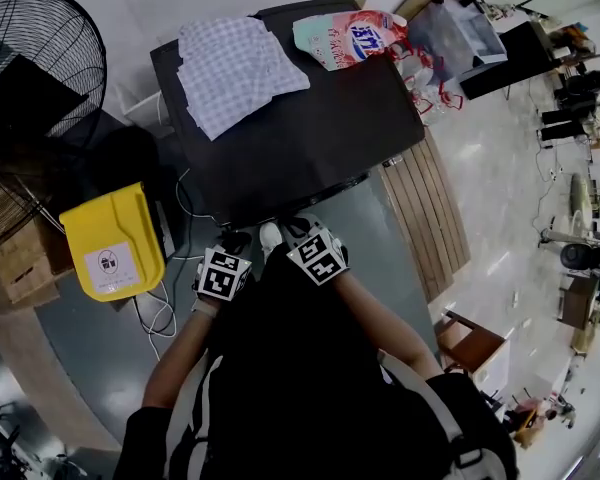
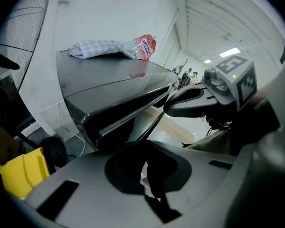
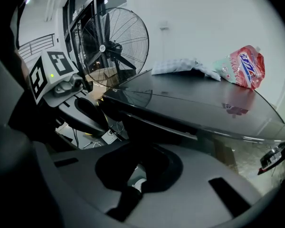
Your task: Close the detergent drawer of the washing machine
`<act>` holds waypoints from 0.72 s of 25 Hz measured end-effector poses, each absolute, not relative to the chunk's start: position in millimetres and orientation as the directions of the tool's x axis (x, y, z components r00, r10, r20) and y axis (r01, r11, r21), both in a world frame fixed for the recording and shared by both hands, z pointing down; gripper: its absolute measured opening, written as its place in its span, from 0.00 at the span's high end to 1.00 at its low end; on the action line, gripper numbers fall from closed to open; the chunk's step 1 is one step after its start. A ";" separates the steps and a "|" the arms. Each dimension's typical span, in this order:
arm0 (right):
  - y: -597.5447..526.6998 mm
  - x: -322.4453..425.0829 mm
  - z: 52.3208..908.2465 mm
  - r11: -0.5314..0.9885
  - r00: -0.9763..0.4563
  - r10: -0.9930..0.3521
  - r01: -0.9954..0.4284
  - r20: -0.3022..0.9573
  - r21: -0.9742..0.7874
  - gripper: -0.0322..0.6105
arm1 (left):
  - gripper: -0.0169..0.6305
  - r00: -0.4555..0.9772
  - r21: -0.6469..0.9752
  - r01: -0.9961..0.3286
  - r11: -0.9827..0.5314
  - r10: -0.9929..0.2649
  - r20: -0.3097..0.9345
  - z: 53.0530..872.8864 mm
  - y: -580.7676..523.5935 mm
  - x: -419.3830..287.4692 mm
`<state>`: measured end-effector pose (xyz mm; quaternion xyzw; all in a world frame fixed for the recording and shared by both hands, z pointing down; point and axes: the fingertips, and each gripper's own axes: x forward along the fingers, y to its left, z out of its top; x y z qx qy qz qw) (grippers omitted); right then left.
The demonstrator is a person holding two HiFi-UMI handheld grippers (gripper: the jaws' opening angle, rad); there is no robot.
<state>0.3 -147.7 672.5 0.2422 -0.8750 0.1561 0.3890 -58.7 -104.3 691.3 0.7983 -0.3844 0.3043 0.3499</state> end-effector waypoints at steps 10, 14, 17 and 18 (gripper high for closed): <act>-159.1 -4.4 674.9 0.849 -0.575 -0.271 -0.521 0.772 -0.090 0.93 | 0.96 0.501 0.327 -0.843 -0.428 -0.402 0.766 693.8 -116.9 -65.6; -161.1 -6.3 678.7 0.857 -0.564 -0.237 -0.505 0.791 -0.103 0.93 | 0.96 0.499 0.352 -0.852 -0.388 -0.396 0.770 697.8 -120.1 -72.0; -160.8 -7.8 681.9 0.867 -0.567 -0.228 -0.487 0.791 -0.100 0.93 | 0.96 0.495 0.357 -0.857 -0.372 -0.399 0.772 699.5 -120.9 -76.5; -160.7 -7.4 682.0 0.867 -0.565 -0.227 -0.489 0.794 -0.100 0.93 | 0.96 0.493 0.356 -0.858 -0.370 -0.401 0.772 698.8 -121.6 -77.0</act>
